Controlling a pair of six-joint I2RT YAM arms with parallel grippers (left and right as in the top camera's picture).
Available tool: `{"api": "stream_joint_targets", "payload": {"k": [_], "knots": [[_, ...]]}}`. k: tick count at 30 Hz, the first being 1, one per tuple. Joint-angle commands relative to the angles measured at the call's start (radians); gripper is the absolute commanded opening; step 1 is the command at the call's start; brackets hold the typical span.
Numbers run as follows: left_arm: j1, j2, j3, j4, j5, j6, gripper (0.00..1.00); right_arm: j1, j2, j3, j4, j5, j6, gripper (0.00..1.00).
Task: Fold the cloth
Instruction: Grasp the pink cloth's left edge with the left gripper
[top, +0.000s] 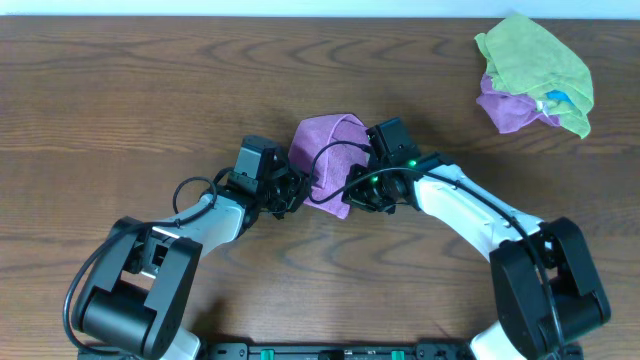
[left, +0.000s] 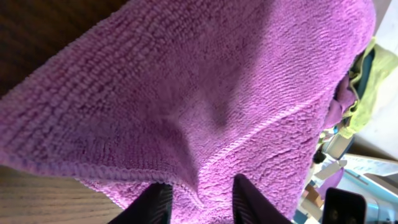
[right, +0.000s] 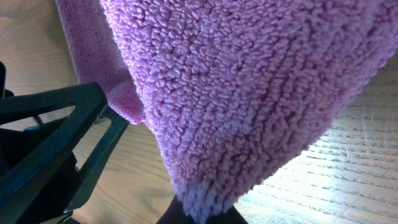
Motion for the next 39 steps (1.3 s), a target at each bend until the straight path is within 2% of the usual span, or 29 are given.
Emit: {"api": "stream_joint_targets", "payload": {"k": [1,25,39], "knots": [[0.0,0.01,0.011,-0.029,-0.006,0.023,0.36,-0.006,-0.007,-0.002,0.0,-0.015,0.004,0.01],[-0.028,0.021,0.01,-0.04,-0.108,0.022,0.37,-0.006,-0.007,-0.002,0.011,-0.034,0.005,0.01],[-0.033,0.021,0.01,-0.037,-0.157,0.023,0.23,-0.006,-0.007,-0.002,0.011,-0.034,0.004,0.01]]}}
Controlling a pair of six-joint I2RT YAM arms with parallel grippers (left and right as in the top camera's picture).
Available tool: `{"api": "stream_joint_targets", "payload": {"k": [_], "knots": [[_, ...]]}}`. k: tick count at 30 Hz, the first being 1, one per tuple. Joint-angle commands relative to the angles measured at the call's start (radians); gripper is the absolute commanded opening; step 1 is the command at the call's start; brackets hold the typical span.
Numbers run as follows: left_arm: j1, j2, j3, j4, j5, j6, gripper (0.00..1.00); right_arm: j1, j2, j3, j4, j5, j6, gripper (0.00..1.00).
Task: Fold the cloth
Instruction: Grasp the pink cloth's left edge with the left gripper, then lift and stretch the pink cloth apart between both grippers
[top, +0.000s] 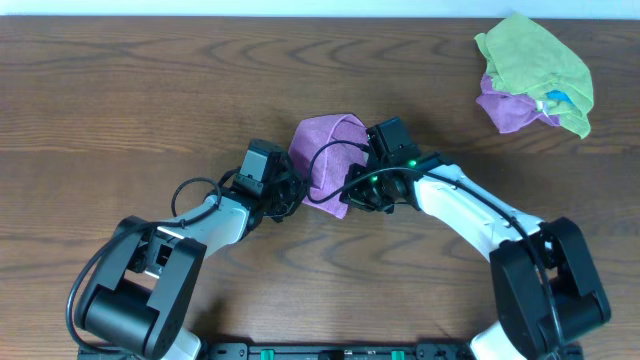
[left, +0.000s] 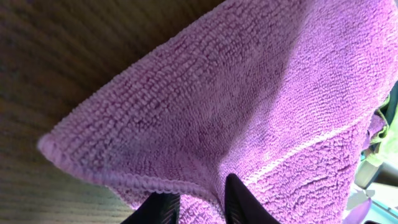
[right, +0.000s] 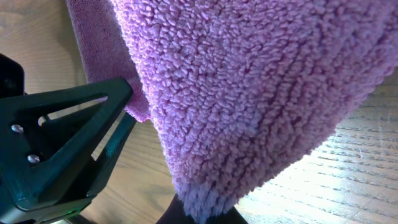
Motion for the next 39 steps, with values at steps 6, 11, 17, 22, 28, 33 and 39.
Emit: {"api": "stream_joint_targets", "payload": {"k": [6,11,17,22,28,33,39], "knots": [[-0.005,0.015,0.01,0.0,-0.031,0.019,0.06,-0.006,-0.007,-0.002,0.0,-0.012,0.004,0.01],[0.002,0.015,0.01,0.03,-0.029,0.02,0.06,-0.006,-0.008,-0.002,-0.001,-0.011,0.003,0.01],[0.084,0.014,0.01,0.145,0.073,0.049,0.06,-0.017,-0.051,-0.002,-0.03,0.044,-0.026,0.01],[0.2,0.014,0.01,0.154,0.172,0.05,0.06,-0.051,-0.114,-0.002,-0.101,0.109,-0.068,0.01],[0.295,0.014,0.01,0.215,0.275,0.057,0.06,-0.077,-0.127,-0.002,-0.166,0.137,-0.098,0.01],[0.327,0.013,0.01,0.3,0.367,0.052,0.05,-0.077,-0.138,-0.002,-0.2,0.147,-0.102,0.01],[0.354,-0.016,0.012,0.349,0.377,0.023,0.06,-0.078,-0.241,-0.002,-0.206,0.215,-0.103,0.01]]}}
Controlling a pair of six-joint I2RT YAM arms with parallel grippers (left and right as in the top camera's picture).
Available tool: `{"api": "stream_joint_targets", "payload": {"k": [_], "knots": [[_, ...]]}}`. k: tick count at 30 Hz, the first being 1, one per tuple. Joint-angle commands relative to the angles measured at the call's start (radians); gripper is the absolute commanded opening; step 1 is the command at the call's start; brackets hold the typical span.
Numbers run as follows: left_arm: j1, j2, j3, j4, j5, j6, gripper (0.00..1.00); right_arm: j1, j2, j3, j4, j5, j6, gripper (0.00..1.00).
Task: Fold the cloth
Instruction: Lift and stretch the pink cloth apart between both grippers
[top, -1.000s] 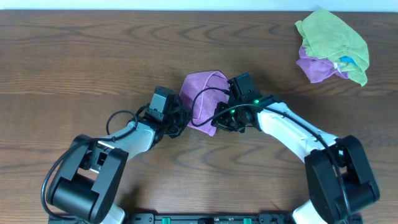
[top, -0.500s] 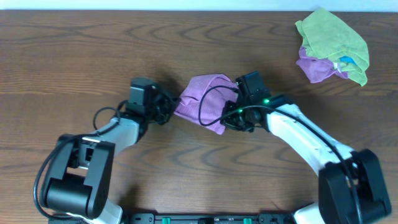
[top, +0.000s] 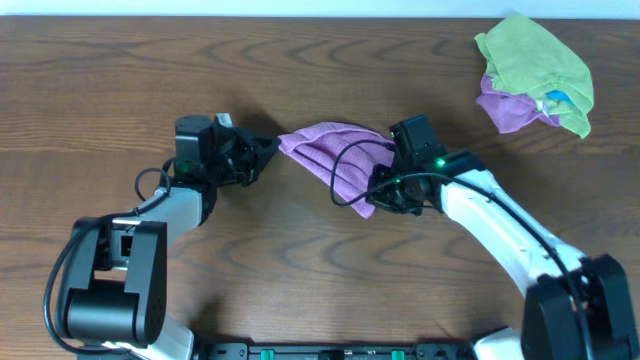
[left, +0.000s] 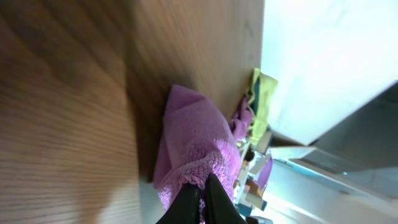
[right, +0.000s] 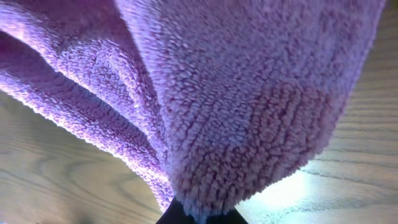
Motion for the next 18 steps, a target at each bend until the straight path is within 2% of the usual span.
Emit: {"api": "stream_joint_targets", "payload": {"k": [1,8,18], "knots": [[0.034,-0.026,0.014,0.013,0.006,-0.019,0.06,-0.01,-0.092,-0.001,-0.007,0.087,-0.019,0.01],[0.044,-0.109,0.058,0.013,0.015,-0.03,0.06,-0.009,-0.189,0.003,0.093,0.075,-0.019,0.01],[0.045,-0.153,0.164,0.015,0.005,-0.076,0.06,-0.017,-0.191,0.089,0.251,0.113,-0.032,0.01]]}}
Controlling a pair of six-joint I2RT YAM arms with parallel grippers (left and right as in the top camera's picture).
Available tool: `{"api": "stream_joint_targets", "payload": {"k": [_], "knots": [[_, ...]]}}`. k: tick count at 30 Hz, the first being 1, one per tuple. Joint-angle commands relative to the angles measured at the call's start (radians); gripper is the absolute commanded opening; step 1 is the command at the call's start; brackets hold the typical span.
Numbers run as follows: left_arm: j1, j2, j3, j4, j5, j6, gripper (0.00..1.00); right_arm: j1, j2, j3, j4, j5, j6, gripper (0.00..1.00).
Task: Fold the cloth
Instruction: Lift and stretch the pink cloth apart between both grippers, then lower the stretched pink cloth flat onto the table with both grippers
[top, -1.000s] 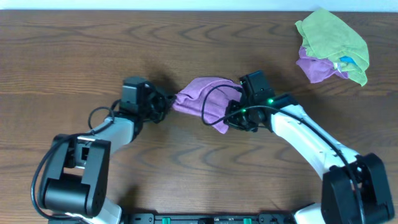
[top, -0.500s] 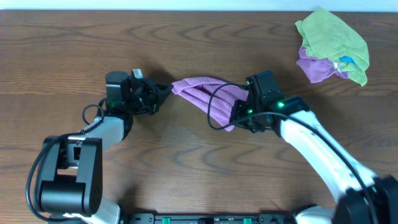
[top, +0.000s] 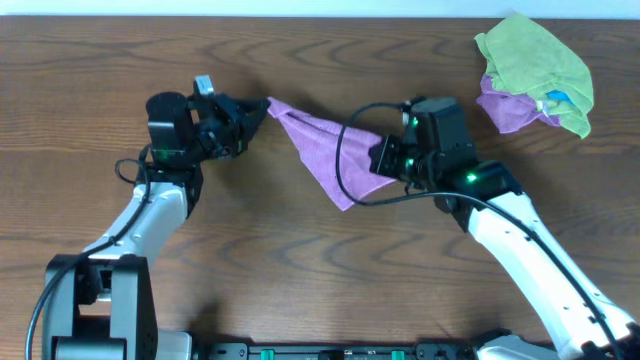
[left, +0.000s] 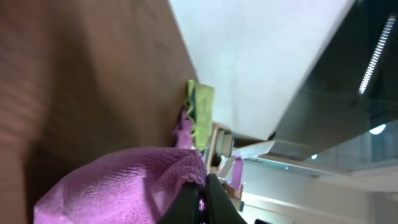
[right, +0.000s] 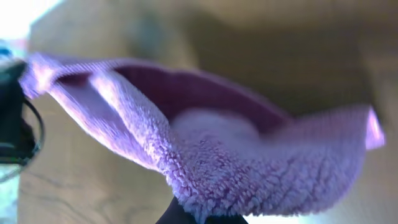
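A purple cloth (top: 325, 150) hangs stretched above the wooden table between my two grippers. My left gripper (top: 262, 108) is shut on its upper left corner, and the wrist view shows the fingers (left: 200, 198) pinched on the hem of the purple cloth (left: 124, 186). My right gripper (top: 385, 155) is shut on the right corner; the purple cloth (right: 205, 149) drapes over its fingertips, which are almost hidden at the bottom edge. The lowest corner of the cloth points down toward the table front.
A heap of a green cloth (top: 535, 60) over another purple cloth (top: 505, 105) lies at the far right corner of the table (top: 300, 270). A black cable loops beside the right wrist.
Both grippers have moved up and farther apart with the cloth. The cloth, bunched and sagging before, now hangs spread as a sheet between them.
At first both grippers sat close together at the bunched purple cloth in the table's middle, the right shut on it, the left open against it. Then the left was shut on a corner, away to the left. Now the cloth hangs stretched between both.
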Motion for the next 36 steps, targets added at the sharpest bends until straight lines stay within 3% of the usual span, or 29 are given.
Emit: {"api": "stream_joint_targets", "payload": {"k": [1,10,15,27,32,36], "knots": [[0.007,-0.014,0.067,0.007,-0.022,-0.021,0.06,-0.026,-0.01,0.047,0.053,0.043,-0.03,0.01],[0.007,-0.013,0.176,-0.006,-0.093,-0.043,0.06,-0.133,0.045,0.08,0.194,0.01,-0.029,0.02],[-0.003,-0.011,0.179,-0.064,-0.15,-0.032,0.06,-0.146,0.209,0.246,0.195,-0.043,-0.042,0.01],[-0.012,0.012,0.201,-0.025,-0.278,-0.019,0.06,-0.146,0.449,0.538,0.171,-0.111,-0.064,0.02],[-0.008,0.013,0.215,-0.05,-0.245,0.01,0.06,-0.146,0.453,0.579,0.098,-0.111,-0.102,0.01],[-0.006,0.013,0.215,-0.194,-0.203,0.076,0.06,-0.14,0.453,0.584,-0.092,-0.114,-0.209,0.02]]}}
